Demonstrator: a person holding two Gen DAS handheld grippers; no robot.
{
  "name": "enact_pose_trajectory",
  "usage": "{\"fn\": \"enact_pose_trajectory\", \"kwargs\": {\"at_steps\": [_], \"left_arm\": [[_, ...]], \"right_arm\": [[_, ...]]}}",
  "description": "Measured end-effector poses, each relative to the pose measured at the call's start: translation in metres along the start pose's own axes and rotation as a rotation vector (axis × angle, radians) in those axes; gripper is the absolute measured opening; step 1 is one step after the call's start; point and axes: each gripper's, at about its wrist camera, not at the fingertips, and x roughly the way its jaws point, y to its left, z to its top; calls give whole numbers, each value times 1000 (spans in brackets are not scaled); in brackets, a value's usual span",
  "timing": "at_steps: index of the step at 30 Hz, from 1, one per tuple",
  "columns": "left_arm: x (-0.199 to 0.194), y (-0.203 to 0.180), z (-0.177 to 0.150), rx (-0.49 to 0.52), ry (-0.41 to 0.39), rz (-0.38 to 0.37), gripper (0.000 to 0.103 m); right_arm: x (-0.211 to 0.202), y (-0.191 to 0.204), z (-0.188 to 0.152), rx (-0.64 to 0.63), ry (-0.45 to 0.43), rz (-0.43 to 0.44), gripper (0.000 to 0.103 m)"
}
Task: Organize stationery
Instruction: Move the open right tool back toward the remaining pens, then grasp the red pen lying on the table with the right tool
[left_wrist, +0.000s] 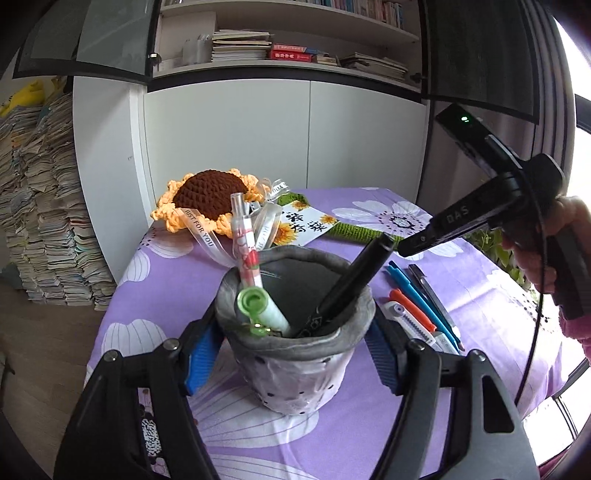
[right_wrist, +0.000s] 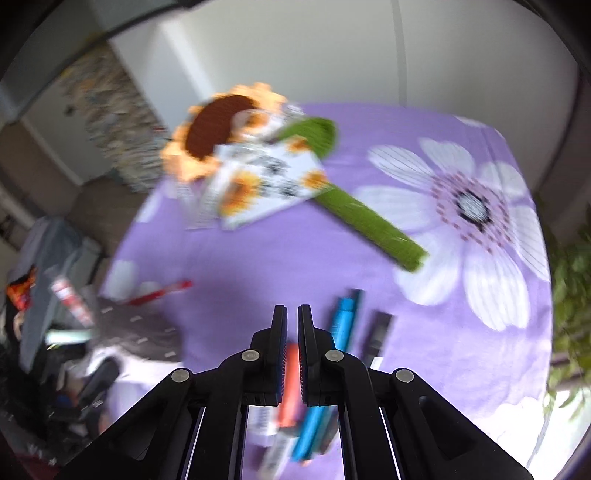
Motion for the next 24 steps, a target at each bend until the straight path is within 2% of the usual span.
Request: {"fn": "enact_pose_trajectory", "kwargs": {"at_steps": [4, 8, 14, 19, 21, 22, 24], "left_arm": [[-8, -2, 0, 28, -25, 3, 69], [-21, 9, -1, 27, -32, 50, 69], [-44, 41, -13, 11, -9, 189, 69], [-57, 66, -21, -23, -10, 261, 70], [-59, 73, -25, -35, -11, 269, 70], [-59, 75, -27, -40, -11, 272, 70], [-59, 81, -30, -49, -10, 272, 70]], "right_arm": [[8, -12, 1, 34, 15, 2, 3], [7, 1, 1, -19, 12, 20, 3], [12, 69, -7, -243, 39, 104, 3], [32, 129, -18, -487, 79, 108, 6], [43, 137, -15, -496, 109, 100, 14], [50, 139, -12, -470, 131, 103, 18], [61, 137, -8, -383, 185, 128, 21]]}}
